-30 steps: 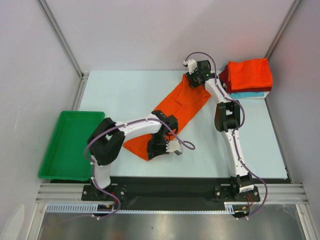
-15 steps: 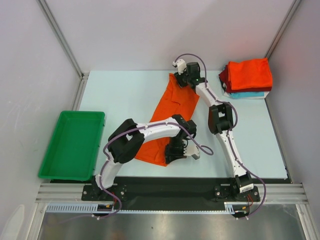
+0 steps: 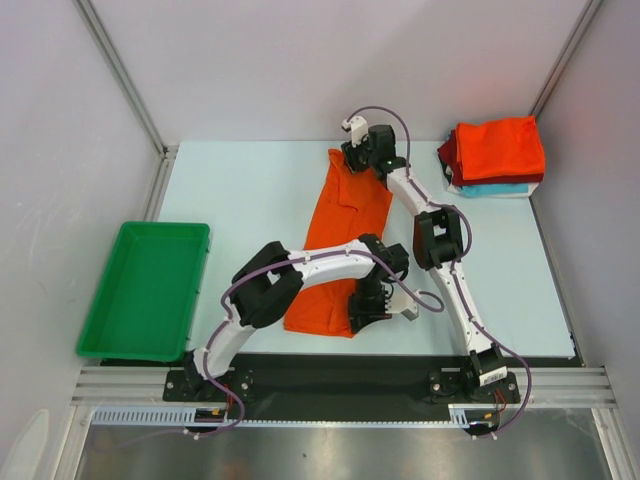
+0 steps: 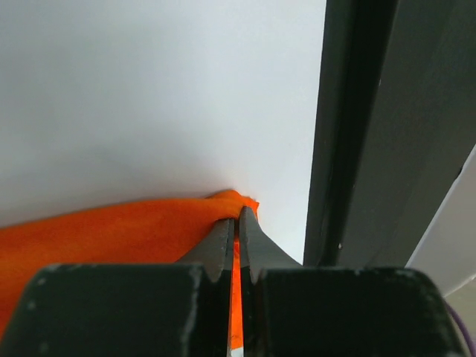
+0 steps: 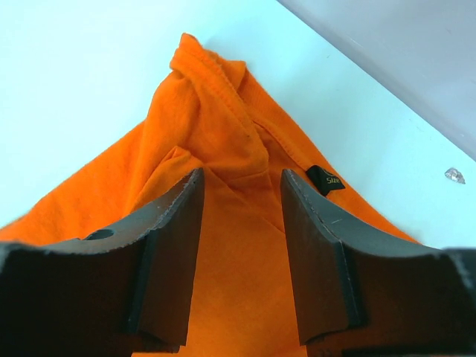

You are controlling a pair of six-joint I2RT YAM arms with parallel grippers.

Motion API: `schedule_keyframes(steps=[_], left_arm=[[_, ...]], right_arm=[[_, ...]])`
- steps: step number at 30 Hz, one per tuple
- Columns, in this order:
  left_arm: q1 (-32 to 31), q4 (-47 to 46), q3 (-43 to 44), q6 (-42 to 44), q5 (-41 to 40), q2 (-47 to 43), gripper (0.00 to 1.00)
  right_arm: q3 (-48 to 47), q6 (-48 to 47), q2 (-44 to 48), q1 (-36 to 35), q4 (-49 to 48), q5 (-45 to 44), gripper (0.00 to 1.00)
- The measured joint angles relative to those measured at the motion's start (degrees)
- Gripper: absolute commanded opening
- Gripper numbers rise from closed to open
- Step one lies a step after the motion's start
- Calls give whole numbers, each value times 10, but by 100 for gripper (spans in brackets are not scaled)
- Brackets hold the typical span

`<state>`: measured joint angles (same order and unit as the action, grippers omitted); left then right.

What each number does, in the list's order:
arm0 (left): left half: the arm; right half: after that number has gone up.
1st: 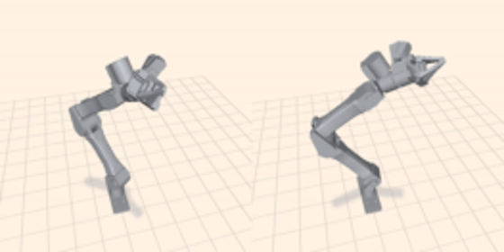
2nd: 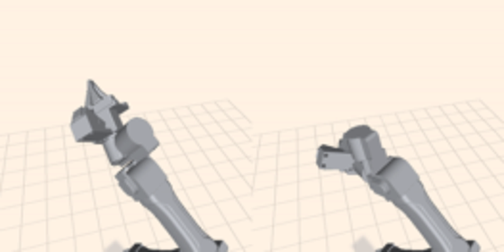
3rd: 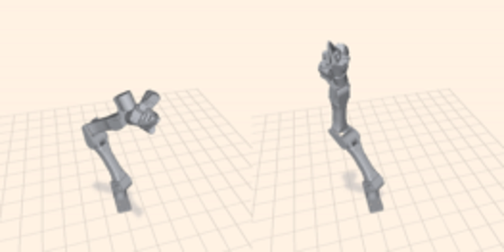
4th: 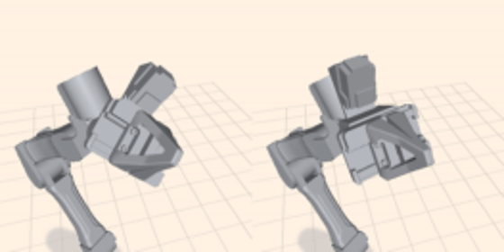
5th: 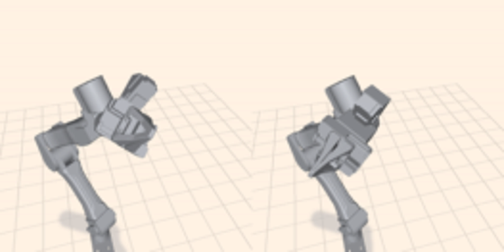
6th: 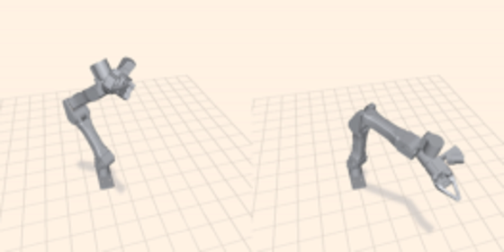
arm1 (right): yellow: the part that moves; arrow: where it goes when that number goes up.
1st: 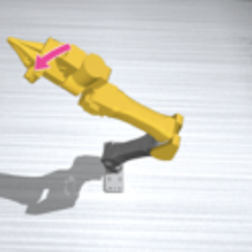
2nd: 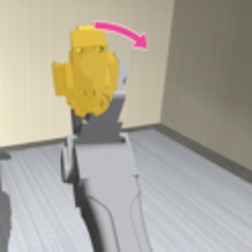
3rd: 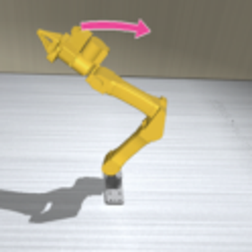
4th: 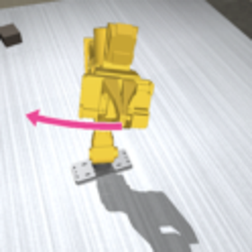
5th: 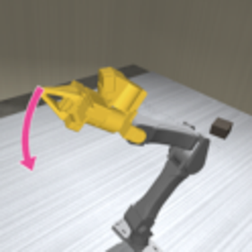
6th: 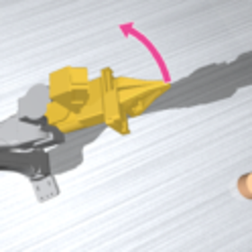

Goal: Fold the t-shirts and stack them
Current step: Fold the tshirt

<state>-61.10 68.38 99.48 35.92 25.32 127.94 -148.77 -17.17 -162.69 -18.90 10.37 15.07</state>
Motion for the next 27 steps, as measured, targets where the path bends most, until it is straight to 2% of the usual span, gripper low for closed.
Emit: schedule_keyframes(steps=[4, 8, 13, 19, 20, 22, 23, 24, 27], left_arm=[[-1, 2, 43, -15, 21, 26, 2], [-7, -3, 62, -22, 31, 31, 15], [-13, 3, 85, -34, 49, 31, 17], [-29, 37, 162, -44, 13, 27, 37], [-30, 37, 174, -43, 2, 21, 49], [-32, 23, 183, -49, -19, -3, 58], [-30, 12, 186, -52, -29, -20, 70], [-25, 7, 193, -54, -40, -37, 77], [-15, -7, 211, -73, -76, -80, 78]], right_arm=[[0, 21, 0, 1, -4, 7, 51], [0, 32, 0, 3, -4, 8, 54], [27, 44, 28, 8, 5, 8, 55], [111, 61, 145, 30, 29, 4, 56], [129, 67, 174, 37, 32, 5, 56], [165, 80, 230, 54, 35, 8, 57], [191, 88, 263, 62, 35, 12, 57], [220, 95, 297, 69, 38, 19, 57], [323, 114, 394, 91, 47, 35, 57]])
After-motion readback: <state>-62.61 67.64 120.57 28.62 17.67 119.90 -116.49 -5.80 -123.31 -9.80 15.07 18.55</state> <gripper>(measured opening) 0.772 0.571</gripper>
